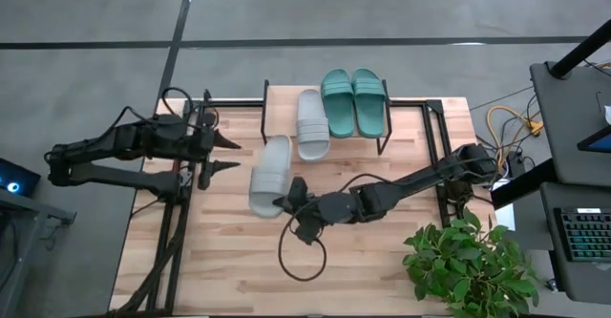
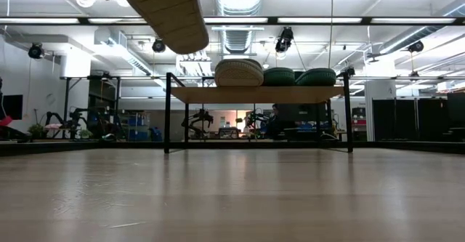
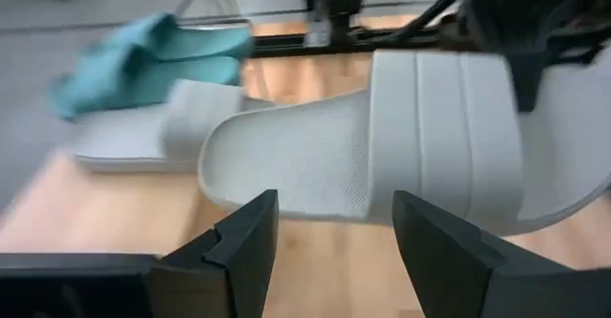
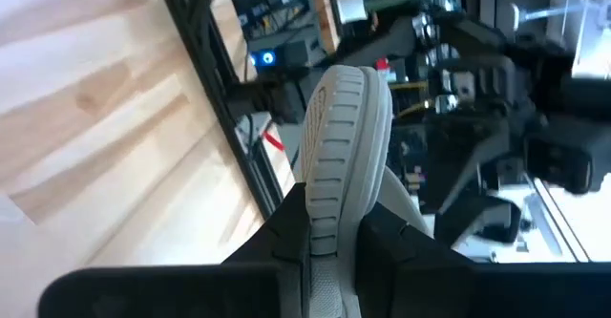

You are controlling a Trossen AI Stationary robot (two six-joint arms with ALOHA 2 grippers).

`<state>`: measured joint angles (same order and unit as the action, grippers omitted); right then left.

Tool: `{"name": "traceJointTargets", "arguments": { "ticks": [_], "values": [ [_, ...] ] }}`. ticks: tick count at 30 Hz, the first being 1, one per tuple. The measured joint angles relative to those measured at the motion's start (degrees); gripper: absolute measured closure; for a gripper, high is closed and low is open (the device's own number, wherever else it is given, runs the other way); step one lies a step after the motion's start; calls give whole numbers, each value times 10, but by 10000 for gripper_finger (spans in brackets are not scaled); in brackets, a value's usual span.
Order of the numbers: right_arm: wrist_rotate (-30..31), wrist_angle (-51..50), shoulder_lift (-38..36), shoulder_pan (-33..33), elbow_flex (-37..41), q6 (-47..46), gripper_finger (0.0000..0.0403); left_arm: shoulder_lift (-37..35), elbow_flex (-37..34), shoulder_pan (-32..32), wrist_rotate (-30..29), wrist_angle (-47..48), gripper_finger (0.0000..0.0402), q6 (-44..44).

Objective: Pick and place slides into the shelf
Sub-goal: Put the gray slide on the shelf

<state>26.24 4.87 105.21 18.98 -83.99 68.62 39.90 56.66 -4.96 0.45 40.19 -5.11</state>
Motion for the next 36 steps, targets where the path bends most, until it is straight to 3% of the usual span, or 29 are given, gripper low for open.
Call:
{"name": "traceJointTargets", "arguments": {
  "ticks": [10, 15, 24, 30, 36],
  "values": [
    [9, -1, -10, -18, 8, -12, 368, 7, 18, 72, -219, 49, 210, -66],
    [11, 0, -10, -37, 9, -12, 368, 36, 33, 119, -331, 69, 210, -116],
    [21, 1, -12, -59, 9, -5, 368, 99, 35, 205, -531, 133, 210, -118],
    [30, 7, -22, -69, 9, 10, 368, 132, 47, 253, -550, 128, 210, -115],
    [44, 7, -32, -73, 9, 28, 368, 156, 72, 289, -563, 128, 210, -56]
  ]
}}
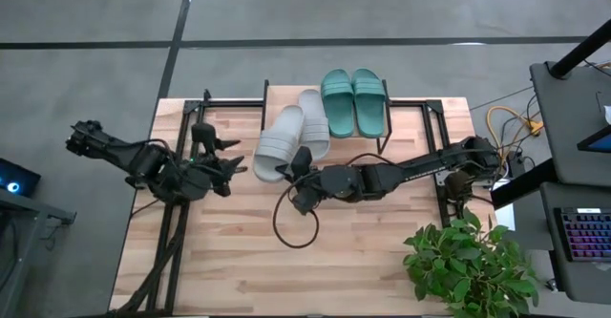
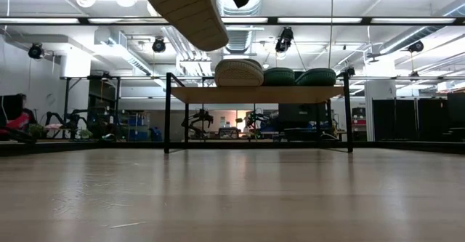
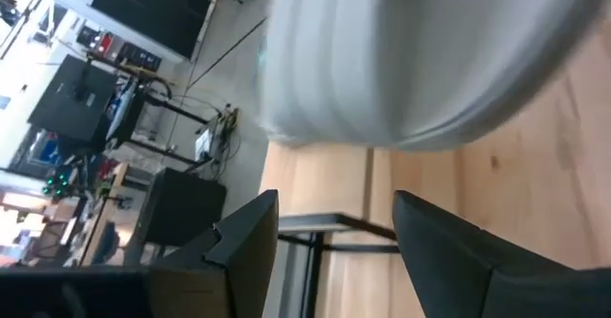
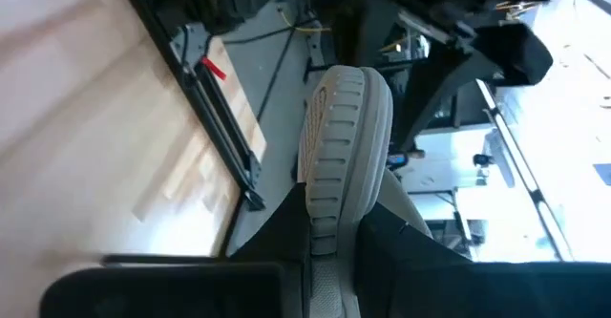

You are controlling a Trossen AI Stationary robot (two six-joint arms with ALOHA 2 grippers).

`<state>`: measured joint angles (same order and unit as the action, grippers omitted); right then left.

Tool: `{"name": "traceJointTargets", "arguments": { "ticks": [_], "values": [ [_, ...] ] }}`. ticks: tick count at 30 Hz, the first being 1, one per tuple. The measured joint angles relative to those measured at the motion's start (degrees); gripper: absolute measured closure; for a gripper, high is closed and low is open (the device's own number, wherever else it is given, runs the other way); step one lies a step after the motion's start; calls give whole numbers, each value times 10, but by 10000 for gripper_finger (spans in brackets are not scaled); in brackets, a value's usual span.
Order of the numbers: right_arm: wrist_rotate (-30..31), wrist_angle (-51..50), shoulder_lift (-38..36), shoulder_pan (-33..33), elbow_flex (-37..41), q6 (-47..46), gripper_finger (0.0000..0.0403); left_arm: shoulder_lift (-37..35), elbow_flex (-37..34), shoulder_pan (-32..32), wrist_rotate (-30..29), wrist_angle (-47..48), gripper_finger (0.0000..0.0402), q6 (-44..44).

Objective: Pick and place slides into the shelf
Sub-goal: Put the gray slide on the shelf

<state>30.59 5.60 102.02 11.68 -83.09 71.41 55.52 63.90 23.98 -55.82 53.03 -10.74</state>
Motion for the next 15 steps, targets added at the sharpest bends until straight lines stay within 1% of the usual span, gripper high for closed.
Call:
{"name": "traceJointTargets", "arguments": {
  "ticks": [4, 8, 15],
  "values": [
    [21, 11, -2, -2, 0, 19, 368, 23, 8, 29, -5, 0, 210, -1],
    [27, 24, -7, -6, 0, 21, 368, 47, 10, 51, -21, 0, 210, 0],
    [22, 31, -9, -8, 0, 19, 368, 90, 10, 73, -121, -20, 210, 14]
  ]
}}
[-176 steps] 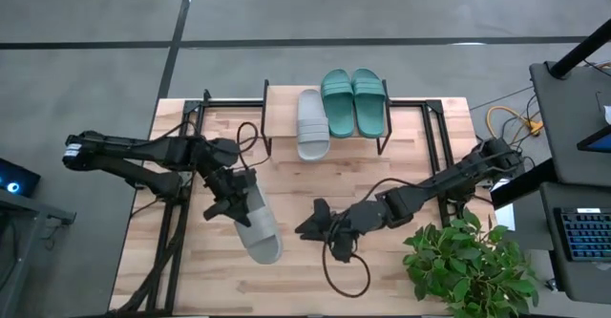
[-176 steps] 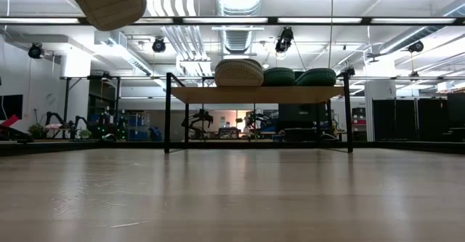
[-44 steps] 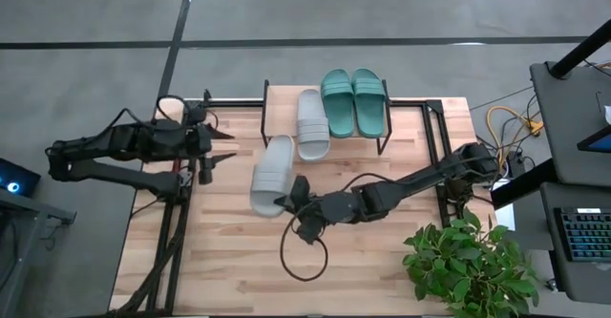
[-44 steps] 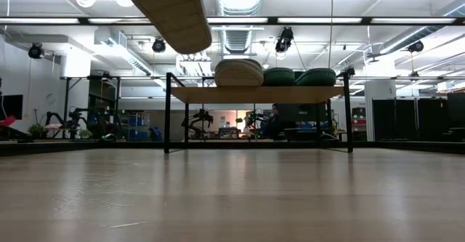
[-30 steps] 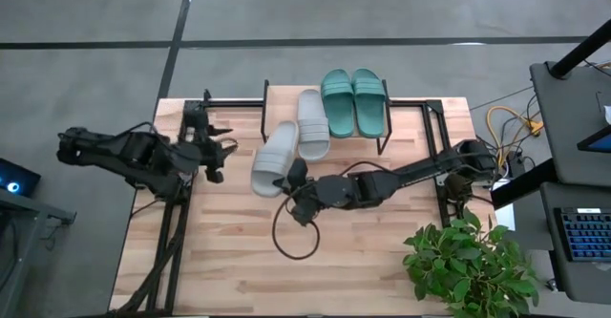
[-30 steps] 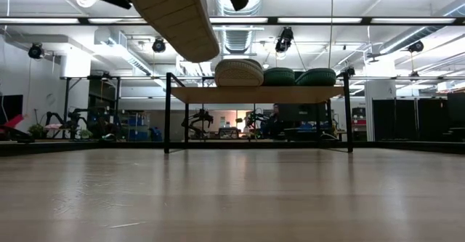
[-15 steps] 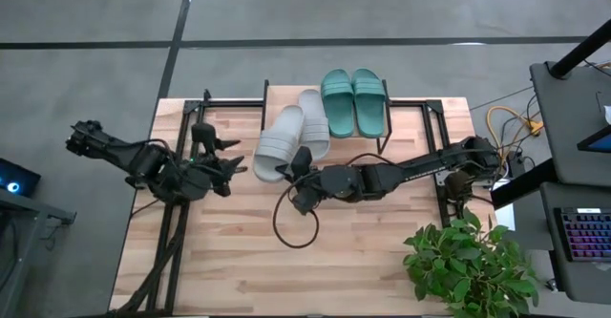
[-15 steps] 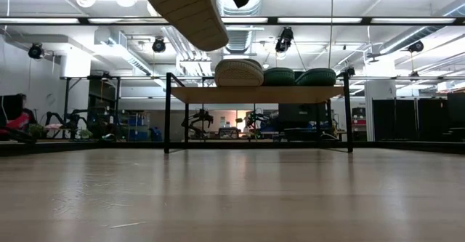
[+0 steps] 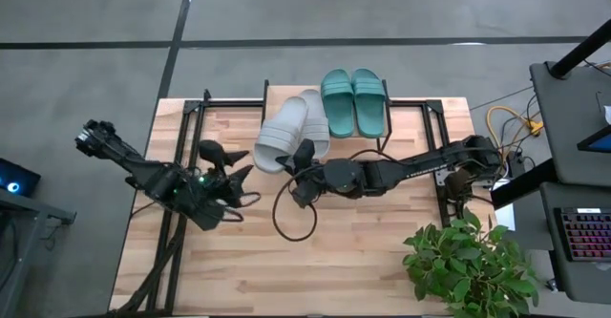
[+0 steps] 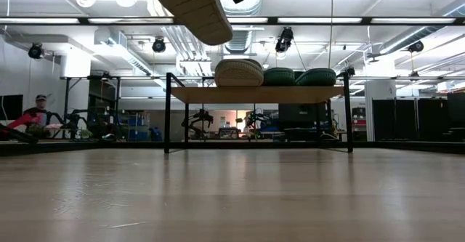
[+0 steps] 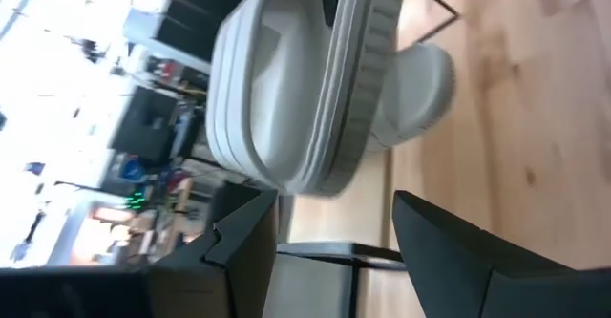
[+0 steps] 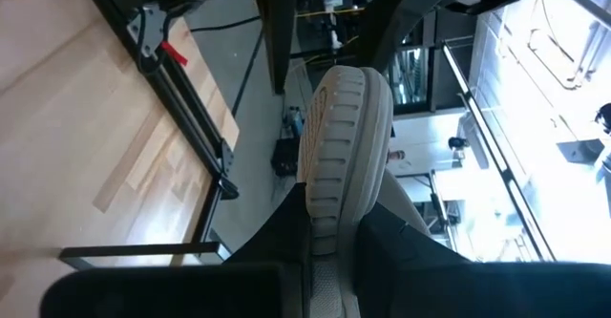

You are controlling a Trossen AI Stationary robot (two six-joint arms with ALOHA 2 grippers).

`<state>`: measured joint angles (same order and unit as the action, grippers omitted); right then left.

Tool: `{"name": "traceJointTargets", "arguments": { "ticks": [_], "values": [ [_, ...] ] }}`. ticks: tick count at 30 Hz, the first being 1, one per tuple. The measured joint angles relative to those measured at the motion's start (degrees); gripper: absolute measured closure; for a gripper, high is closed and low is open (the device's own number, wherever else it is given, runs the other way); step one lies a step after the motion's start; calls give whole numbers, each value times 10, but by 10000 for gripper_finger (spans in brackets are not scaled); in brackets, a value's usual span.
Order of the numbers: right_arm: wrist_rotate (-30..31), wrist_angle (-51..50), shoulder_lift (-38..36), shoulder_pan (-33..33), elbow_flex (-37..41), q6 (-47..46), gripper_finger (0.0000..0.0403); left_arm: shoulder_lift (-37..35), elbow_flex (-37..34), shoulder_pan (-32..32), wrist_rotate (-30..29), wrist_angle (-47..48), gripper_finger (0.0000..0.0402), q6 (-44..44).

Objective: Pick and place slides into the shelf
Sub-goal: Put the gray slide on the shelf

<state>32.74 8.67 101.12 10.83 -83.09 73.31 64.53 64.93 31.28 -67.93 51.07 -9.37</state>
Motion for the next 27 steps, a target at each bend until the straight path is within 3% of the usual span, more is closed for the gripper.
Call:
{"name": "traceJointTargets", "arguments": {
  "ticks": [11, 20, 27],
  "values": [
    [-1, -3, 1, 0, 0, 0, 368, 43, 0, 3, -58, -45, 210, -16],
    [-31, -7, 1, 0, 0, -3, 368, 46, 2, 3, -46, -136, 210, -64],
    [-33, -8, 2, 0, 0, 0, 368, 52, 2, 1, -15, -147, 210, -75]
  ]
}}
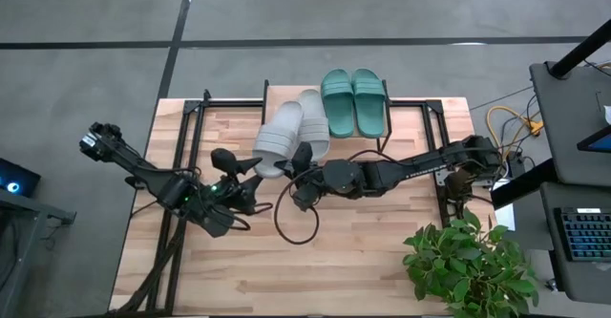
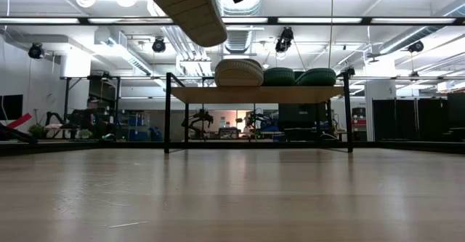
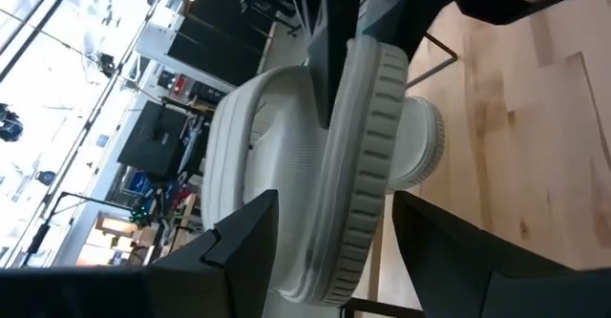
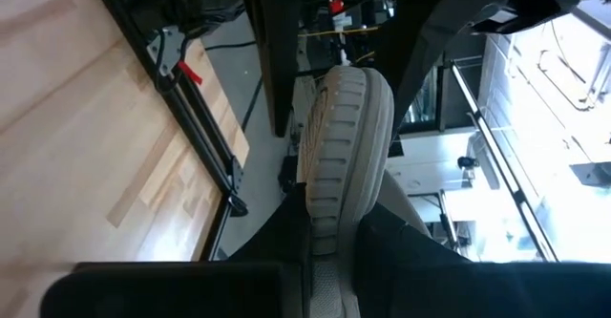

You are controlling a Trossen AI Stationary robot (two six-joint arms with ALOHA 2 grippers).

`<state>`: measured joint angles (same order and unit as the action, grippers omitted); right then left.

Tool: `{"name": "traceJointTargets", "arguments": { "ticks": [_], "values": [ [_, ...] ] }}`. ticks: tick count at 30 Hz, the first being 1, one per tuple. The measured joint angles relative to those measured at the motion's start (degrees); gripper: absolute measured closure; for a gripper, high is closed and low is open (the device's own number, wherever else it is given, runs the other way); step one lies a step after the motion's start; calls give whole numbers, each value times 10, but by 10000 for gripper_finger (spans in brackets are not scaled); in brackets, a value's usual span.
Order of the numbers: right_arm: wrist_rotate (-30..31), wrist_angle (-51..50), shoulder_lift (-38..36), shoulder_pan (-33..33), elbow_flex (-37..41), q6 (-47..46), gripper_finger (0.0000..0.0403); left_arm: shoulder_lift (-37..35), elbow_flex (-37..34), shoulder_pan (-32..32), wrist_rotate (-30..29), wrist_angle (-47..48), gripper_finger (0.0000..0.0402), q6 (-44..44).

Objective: Pick and place slides into the shelf
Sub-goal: Put the gray slide on the shelf

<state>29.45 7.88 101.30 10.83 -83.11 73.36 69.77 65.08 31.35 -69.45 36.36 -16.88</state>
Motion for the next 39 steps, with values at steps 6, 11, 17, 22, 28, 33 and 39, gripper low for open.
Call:
{"name": "traceJointTargets", "arguments": {
  "ticks": [6, 11, 17, 22, 28, 33, 39],
  "values": [
    [0, 0, 0, 0, 0, 2, 368, 4, 0, -1, 1, 0, 210, 0],
    [1, 0, 0, 0, 0, 2, 369, 4, 0, -6, 5, 0, 210, 1],
    [1, 0, 0, 0, 0, 3, 369, 4, -1, -19, 22, 1, 257, 16],
    [2, 1, 0, 2, 0, 9, 369, 4, -1, -24, 26, -2, 346, 20],
    [6, 2, 0, 4, 0, 9, 369, 5, -2, -31, 22, -23, 384, 29],
    [7, 0, -2, 4, 0, -6, 366, 7, -2, -34, 18, -28, 387, 31],
    [17, -5, -26, 4, 0, -106, 288, 7, -2, -37, 12, -39, 387, 60]
  ]
}}
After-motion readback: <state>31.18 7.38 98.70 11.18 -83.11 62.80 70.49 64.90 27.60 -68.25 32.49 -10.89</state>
